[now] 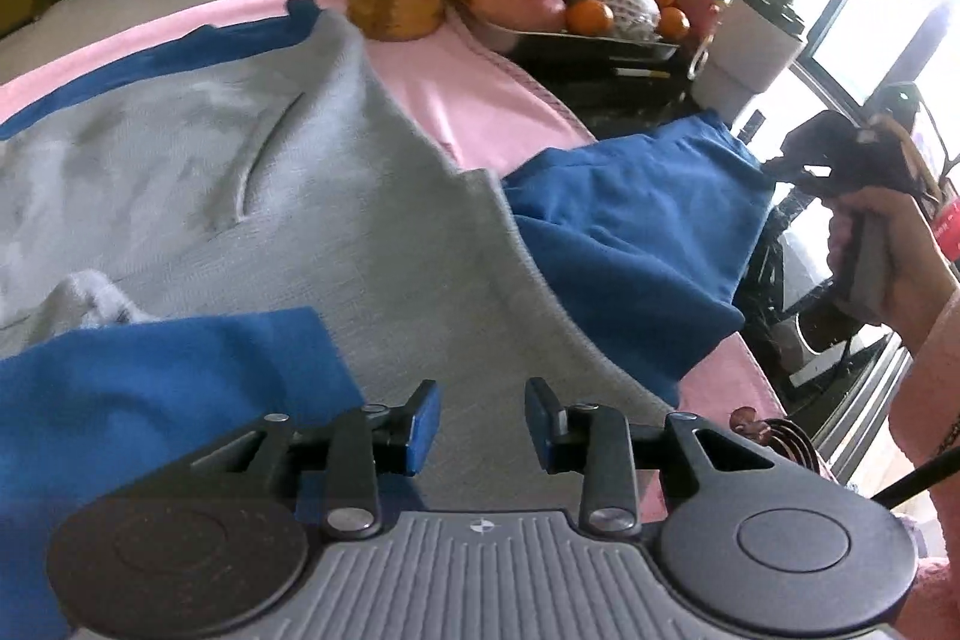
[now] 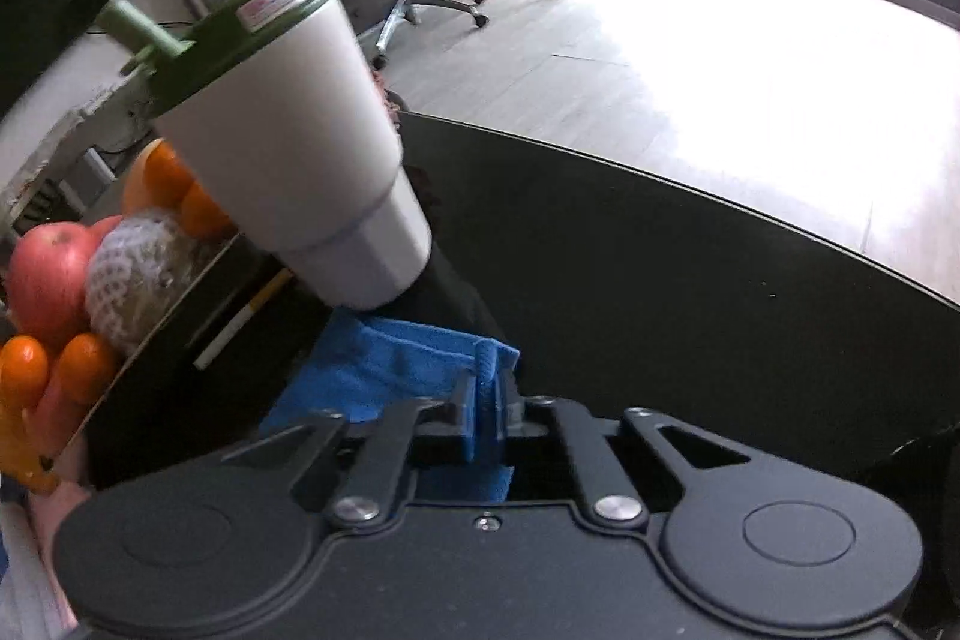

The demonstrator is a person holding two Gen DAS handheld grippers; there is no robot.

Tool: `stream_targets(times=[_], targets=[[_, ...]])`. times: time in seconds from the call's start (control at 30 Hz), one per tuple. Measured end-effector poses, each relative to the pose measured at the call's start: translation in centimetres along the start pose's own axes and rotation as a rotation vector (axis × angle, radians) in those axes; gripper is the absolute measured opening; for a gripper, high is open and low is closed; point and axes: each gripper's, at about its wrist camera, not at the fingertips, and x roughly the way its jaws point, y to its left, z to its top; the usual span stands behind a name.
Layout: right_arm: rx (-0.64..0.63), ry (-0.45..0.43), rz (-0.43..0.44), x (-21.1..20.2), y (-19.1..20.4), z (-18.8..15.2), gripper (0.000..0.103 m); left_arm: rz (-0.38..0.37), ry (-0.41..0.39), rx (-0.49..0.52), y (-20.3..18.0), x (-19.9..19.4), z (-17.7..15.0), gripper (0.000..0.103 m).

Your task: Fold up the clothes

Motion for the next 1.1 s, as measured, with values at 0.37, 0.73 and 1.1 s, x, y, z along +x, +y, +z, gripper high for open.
stream_targets(times=[0.37,0.73,1.1], targets=[[-0.06,-0.227,0.333,-17.7,7.9,-3.1,0.004,0.122,-0.157,-0.013,5.2,-11.1,-2.9,0.033],[-0.344,-0.166,0.617,-32.5,25.3,-21.9,0.004,0.327,-0.333,-0.323,20.2,-21.6,-11.4,0.032],[-0.537,0.319,0.731,-29.0,30.4,-31.4,0.031,0.335,-0.314,-0.481,24.6,-21.4,-13.4,0.034]])
